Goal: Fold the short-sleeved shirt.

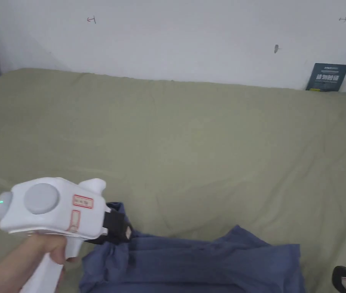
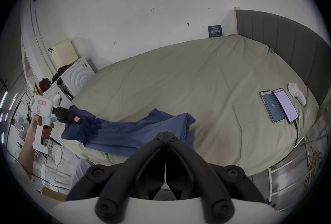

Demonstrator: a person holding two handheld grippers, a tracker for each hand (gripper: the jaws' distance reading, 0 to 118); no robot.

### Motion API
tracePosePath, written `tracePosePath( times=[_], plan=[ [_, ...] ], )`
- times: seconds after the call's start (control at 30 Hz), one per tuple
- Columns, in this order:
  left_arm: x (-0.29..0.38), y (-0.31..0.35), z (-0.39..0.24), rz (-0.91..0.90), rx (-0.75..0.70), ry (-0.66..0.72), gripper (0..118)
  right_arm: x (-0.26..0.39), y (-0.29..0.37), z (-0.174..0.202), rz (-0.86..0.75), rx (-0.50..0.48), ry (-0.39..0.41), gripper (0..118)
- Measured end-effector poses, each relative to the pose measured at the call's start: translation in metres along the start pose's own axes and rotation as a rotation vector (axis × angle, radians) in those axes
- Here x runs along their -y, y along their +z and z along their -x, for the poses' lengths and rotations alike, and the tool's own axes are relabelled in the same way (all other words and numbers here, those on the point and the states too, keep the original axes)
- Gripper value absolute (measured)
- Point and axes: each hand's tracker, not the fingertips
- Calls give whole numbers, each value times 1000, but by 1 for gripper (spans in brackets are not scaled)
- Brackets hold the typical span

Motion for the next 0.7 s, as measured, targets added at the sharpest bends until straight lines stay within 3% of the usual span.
tracePosePath(
  times=[0.13,0.33,0.37,0.4,0.43,0.47,0.5,0.63,0.67,0.7],
  plan=[
    [0,-56,-28,56,-87,-65,7,8,1,-2,13,-19,-3,1],
    [4,-119,-44,119,-104,-63,10,18,0,-8,43,-23,-18,1],
    [7,-124,-50,131,-113,-63,22,19,0,-9,46,-22,-23,1],
    [8,-129,-47,136,-108,-69,52,20,0,-10,50,-25,-27,1],
    [9,-132,-45,136,-103,-63,103,21,0,-12,52,-26,-30,1],
    [10,-132,-44,137,-111,-53,118,21,1,-12,51,-25,-32,1],
    [10,-124,-46,47,-117,-69,116,22,2,-13,49,-24,-33,1],
    [14,-80,-47,57,-40,-10,114,19,3,-14,47,-31,-49,1],
    [17,-63,-44,32,-11,-10,109,19,2,-15,48,-36,-53,1],
    [20,-48,-41,6,18,-6,95,19,1,-15,47,-40,-57,1]
  ],
)
